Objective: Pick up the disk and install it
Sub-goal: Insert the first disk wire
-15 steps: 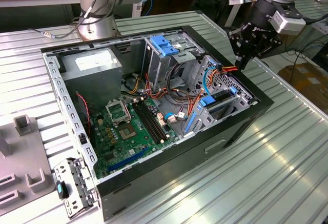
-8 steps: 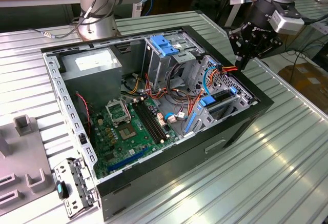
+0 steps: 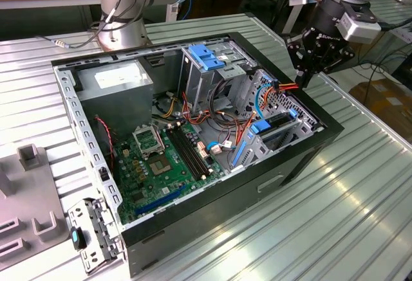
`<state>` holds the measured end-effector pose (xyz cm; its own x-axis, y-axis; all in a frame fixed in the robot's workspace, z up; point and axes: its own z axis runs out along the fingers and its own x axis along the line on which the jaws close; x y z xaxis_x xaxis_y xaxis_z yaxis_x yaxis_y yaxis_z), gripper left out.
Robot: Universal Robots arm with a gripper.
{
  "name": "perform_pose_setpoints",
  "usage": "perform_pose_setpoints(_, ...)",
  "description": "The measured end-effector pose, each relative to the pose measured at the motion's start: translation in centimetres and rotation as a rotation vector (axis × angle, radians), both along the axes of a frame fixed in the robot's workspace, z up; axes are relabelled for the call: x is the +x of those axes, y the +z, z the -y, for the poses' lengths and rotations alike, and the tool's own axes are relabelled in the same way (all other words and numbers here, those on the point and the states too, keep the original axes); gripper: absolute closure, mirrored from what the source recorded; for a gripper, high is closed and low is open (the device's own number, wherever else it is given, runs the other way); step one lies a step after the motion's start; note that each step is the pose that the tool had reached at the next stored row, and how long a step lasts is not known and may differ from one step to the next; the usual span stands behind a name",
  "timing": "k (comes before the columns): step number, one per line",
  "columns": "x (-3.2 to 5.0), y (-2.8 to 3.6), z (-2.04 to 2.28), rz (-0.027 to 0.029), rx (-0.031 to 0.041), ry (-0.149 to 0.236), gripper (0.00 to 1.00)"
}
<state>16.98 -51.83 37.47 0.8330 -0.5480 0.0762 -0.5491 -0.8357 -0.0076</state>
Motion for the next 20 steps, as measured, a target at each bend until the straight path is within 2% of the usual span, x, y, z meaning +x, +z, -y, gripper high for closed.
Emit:
perform_pose_setpoints(11,-0.03,0.00,0.00,0.0000,0.0000,0.000,0.84)
perform_pose_setpoints(15,-1.00,0.00,0.00,0.0000,0.0000,-0.001,0.84)
perform_pose_setpoints(17,-1.01,-0.01,0.01,0.0000,0.0001,-0.021,0.84)
perform_pose_setpoints(20,-1.01,0.00,0.00,0.0000,0.0000,-0.094,0.84)
